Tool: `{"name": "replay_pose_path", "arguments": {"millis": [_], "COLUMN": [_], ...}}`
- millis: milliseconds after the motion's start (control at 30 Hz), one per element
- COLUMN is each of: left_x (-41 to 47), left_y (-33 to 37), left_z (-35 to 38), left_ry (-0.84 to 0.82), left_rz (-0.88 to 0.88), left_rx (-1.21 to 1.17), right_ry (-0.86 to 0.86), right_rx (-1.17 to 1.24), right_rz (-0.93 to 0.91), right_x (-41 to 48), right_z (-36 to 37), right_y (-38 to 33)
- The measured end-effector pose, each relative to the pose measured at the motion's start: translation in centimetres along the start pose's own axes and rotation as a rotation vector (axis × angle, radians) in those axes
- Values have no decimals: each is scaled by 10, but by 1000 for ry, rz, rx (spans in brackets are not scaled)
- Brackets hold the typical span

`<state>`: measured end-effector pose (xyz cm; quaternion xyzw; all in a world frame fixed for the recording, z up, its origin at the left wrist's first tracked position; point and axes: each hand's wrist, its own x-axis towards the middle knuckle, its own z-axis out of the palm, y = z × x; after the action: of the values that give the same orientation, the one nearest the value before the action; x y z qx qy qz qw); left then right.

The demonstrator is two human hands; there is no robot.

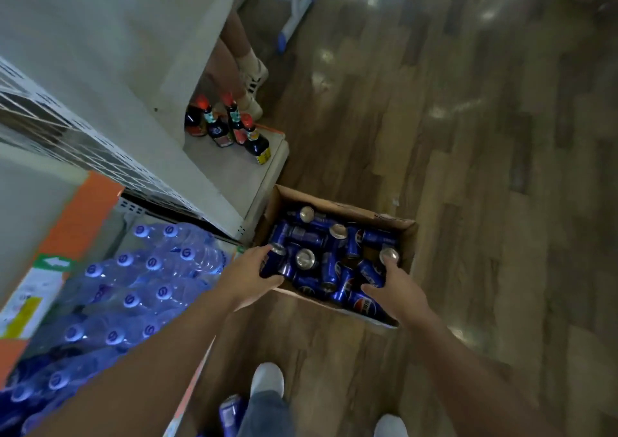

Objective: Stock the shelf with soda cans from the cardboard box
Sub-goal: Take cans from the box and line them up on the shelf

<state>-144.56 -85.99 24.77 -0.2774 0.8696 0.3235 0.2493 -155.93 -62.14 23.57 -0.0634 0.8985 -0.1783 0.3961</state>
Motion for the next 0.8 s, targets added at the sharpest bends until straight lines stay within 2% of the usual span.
{"name": "replay_pose_path", "arguments": {"millis": [233, 467, 700, 800], "left_x": [49, 111, 189, 218], "left_y": [-55, -85, -107, -117], "left_z": [2, 56, 106, 120], "left_ry": [-91, -110, -81, -89], "left_rz": [10, 12, 46, 75], "left_rx": [28, -85, 20, 143], "right_ry": [30, -39, -71, -83], "right_rx": [60, 35, -75, -132], "right_rz": [44, -7, -115, -189], "right_x": [44, 111, 195, 226], "right_z": [48, 110, 157, 172], "right_y": [-29, -16, -6, -3]}}
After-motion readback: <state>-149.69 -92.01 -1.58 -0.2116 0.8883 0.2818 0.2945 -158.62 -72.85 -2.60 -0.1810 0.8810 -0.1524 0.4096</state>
